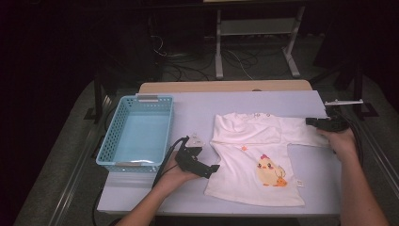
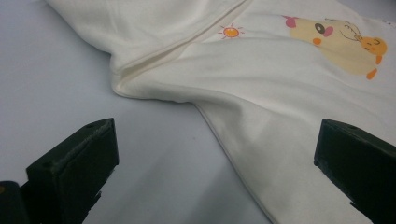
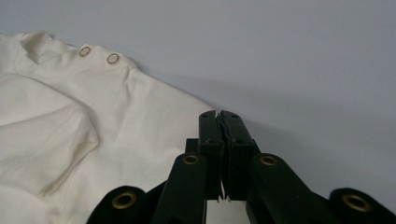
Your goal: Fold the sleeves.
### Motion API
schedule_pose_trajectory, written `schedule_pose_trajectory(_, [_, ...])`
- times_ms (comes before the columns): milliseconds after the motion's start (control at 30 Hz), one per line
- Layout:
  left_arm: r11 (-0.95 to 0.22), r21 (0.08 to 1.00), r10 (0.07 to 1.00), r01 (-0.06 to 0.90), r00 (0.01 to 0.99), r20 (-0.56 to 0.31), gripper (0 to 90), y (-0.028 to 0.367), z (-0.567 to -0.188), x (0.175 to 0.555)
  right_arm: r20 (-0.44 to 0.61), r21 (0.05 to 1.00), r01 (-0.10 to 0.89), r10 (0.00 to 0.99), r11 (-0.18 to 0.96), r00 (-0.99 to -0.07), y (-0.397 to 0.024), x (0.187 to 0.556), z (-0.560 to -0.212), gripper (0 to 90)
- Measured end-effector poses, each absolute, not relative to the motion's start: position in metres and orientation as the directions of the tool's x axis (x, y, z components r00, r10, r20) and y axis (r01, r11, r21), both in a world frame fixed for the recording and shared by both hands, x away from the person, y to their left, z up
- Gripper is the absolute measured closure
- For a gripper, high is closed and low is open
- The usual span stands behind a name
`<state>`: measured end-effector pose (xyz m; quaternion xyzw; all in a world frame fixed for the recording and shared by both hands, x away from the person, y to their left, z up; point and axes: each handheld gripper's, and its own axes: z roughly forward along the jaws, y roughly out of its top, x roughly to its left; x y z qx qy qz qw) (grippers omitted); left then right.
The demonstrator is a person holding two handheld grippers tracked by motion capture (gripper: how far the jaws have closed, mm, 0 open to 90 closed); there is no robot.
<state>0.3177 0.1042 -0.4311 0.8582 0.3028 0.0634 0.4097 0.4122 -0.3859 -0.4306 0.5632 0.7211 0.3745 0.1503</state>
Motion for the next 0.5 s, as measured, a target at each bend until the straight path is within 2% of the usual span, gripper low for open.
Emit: schedule_pose_trajectory(500, [-0.487,0.746,0.563,0.455,0.816,-0.13,0.0,0.104,-0.43,0.318,0.232,0.731,0.675,0.895,0.098,-0.381,-0.376,0.41,-0.417,85.8])
